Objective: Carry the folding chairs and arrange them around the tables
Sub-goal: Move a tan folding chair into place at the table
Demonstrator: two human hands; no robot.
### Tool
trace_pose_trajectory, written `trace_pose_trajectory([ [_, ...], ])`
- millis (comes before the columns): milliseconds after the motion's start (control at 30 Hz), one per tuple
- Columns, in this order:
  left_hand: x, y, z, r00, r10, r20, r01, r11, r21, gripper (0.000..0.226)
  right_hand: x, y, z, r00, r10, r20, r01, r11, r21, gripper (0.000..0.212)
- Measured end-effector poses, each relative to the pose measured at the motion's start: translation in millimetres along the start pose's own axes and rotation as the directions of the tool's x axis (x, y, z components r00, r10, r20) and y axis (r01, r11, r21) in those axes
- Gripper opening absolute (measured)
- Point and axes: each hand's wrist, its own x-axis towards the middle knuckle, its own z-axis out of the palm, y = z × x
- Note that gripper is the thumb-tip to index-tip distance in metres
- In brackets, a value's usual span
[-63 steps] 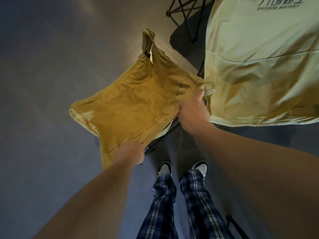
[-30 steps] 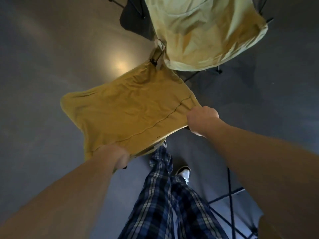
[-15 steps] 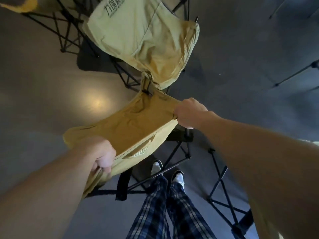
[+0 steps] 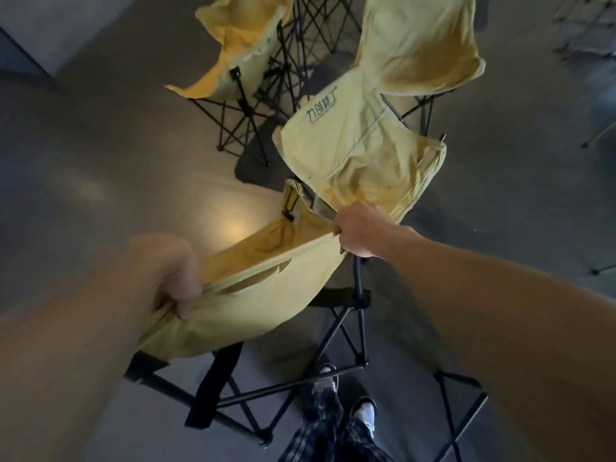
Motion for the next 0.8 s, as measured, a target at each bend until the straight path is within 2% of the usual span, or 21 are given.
trace_pose_trajectory([
  [67,-32.6,-16.3,-5.7,0.998,0.024,-0.06,-0.028,0.997,-0.071,0.049,6.6,-8.4,-26.3,0.997,-0.028,-0.073,0.029,0.999,0.015,0.024],
  [133,-59.4,-32.1,-9.4,0.979,0.032,-0.203,-0.071,0.979,-0.189,0.036,10.5,-8.3,-49.8,0.989,-0.046,-0.142,0.05,0.998,0.027,0.024],
  [200,-69.4,-53.9,-10.1,0.918,0.038,-0.394,-0.154,0.952,-0.266,0.026,8.6,-7.9,-75.8,0.98,-0.057,-0.192,0.061,0.998,0.013,0.023],
  [233,-72.0,-64.7,-8.9,0.853,0.031,-0.521,-0.193,0.946,-0.26,0.026,6.2,-7.5,-89.1,0.975,-0.064,-0.214,0.067,0.998,0.008,0.023],
  [267,-77.0,-74.9,-8.2,0.752,0.012,-0.659,-0.209,0.952,-0.222,0.027,2.7,-8.0,-105.7,0.966,-0.083,-0.243,0.086,0.996,0.005,0.022],
  [300,-78.2,-81.4,-6.1,0.617,-0.032,-0.786,-0.206,0.958,-0.201,0.025,-0.2,-8.0,-119.4,0.958,-0.103,-0.268,0.11,0.994,0.011,0.02],
  [333,-83.3,-88.2,-3.9,0.436,-0.11,-0.893,-0.205,0.954,-0.218,0.021,-5.5,-9.4,-138.4,0.939,-0.133,-0.316,0.145,0.989,0.014,0.018],
  [367,-89.0,-91.6,-3.1,0.215,-0.188,-0.958,-0.232,0.943,-0.237,0.016,-11.8,-9.8,-157.0,0.919,-0.161,-0.359,0.179,0.984,0.016,0.013],
  [400,-95.5,-91.7,-4.9,-0.016,-0.238,-0.971,-0.263,0.938,-0.226,0.012,-19.3,-8.9,-174.2,0.899,-0.19,-0.395,0.213,0.977,0.015,0.008],
  [433,-104.6,-91.0,-10.0,-0.208,-0.26,-0.943,-0.275,0.941,-0.199,0.008,-28.3,-7.6,-192.4,0.878,-0.204,-0.432,0.235,0.972,0.019,0.011],
  [467,-115.9,-87.9,-17.3,-0.344,-0.271,-0.899,-0.278,0.944,-0.178,0.006,-36.3,-4.7,-206.8,0.861,-0.193,-0.47,0.237,0.971,0.035,0.019],
  [500,-130.9,-84.2,-27.5,-0.433,-0.282,-0.856,-0.286,0.944,-0.167,0.005,-43.2,1.1,-221.4,0.835,-0.16,-0.526,0.22,0.974,0.054,0.024],
  [600,-175.4,-73.9,-59.0,-0.57,-0.267,-0.777,-0.301,0.948,-0.104,0.01,-57.8,20.5,-253.9,0.716,-0.042,-0.697,0.14,0.987,0.084,0.026],
  [667,-203.4,-67.5,-78.3,-0.64,-0.221,-0.736,-0.264,0.963,-0.059,0.016,-69.9,35.0,-271.4,0.643,0.007,-0.766,0.089,0.992,0.084,0.022],
  [800,-261.1,-61.4,-114.1,-0.742,-0.112,-0.662,-0.169,0.985,0.023,0.02,-96.8,62.0,-297.3,0.566,0.085,-0.82,0.084,0.983,0.16,0.028],
])
